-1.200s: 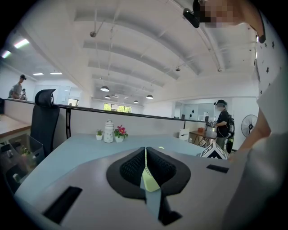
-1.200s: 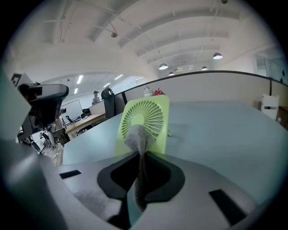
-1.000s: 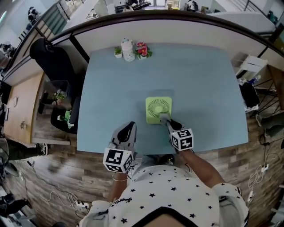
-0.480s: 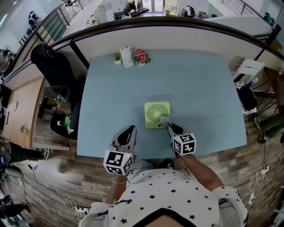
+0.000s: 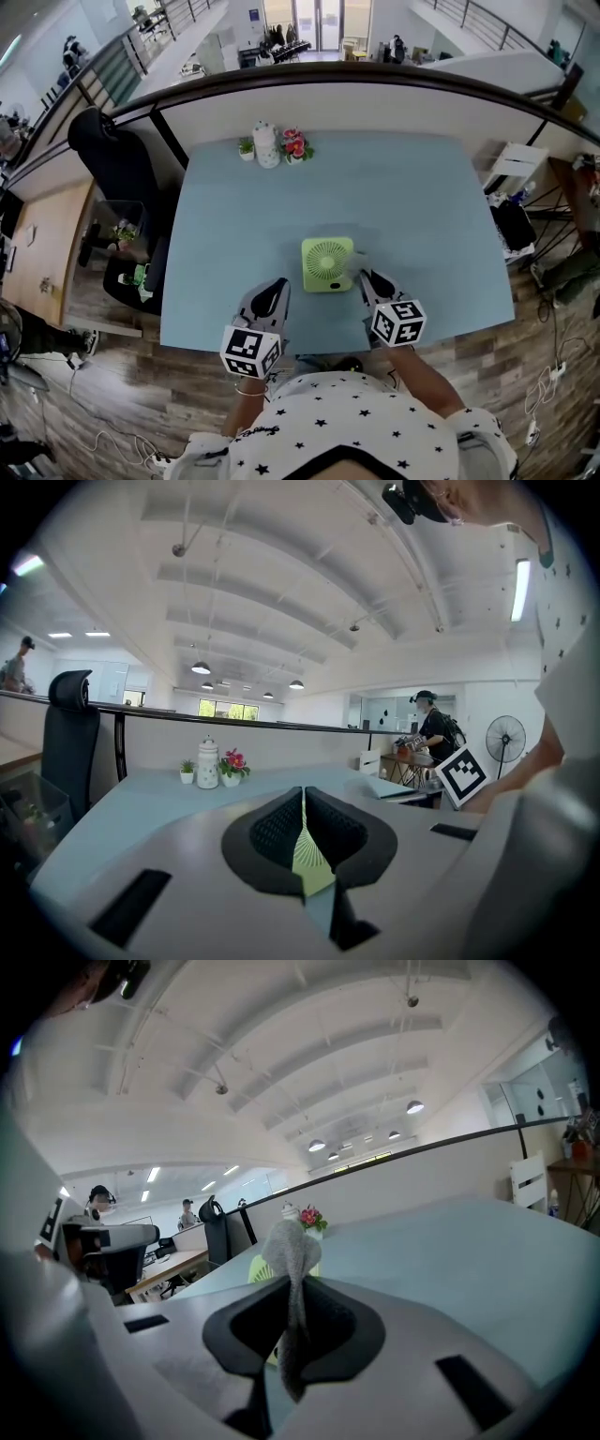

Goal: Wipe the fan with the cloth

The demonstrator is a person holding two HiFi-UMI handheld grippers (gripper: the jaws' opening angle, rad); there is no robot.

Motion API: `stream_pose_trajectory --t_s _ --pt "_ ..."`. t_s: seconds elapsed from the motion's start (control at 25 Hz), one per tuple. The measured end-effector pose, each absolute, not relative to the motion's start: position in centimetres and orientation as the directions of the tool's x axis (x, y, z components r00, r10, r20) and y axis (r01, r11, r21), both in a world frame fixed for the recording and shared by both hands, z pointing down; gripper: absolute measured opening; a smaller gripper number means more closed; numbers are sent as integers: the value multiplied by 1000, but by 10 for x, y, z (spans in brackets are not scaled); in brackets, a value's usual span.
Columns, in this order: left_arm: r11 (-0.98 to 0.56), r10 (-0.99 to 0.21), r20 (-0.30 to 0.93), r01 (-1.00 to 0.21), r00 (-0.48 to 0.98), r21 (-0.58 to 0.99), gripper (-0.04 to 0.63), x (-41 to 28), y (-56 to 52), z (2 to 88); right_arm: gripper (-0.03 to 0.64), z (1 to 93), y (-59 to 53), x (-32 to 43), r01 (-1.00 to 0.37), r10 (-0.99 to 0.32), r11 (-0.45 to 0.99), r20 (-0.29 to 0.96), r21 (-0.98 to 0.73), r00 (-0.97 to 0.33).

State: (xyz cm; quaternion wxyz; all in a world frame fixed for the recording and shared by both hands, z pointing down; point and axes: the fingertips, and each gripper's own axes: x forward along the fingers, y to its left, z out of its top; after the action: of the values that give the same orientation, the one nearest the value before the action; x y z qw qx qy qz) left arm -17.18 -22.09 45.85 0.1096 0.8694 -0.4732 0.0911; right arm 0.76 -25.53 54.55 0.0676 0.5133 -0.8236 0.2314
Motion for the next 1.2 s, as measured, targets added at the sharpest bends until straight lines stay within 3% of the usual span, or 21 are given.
stream_pose_trajectory --t_s 1.2 --pt "-544 -795 257 -833 550 102 34 -165 -216 458 28 516 -251 3 -850 -814 414 286 -325 -506"
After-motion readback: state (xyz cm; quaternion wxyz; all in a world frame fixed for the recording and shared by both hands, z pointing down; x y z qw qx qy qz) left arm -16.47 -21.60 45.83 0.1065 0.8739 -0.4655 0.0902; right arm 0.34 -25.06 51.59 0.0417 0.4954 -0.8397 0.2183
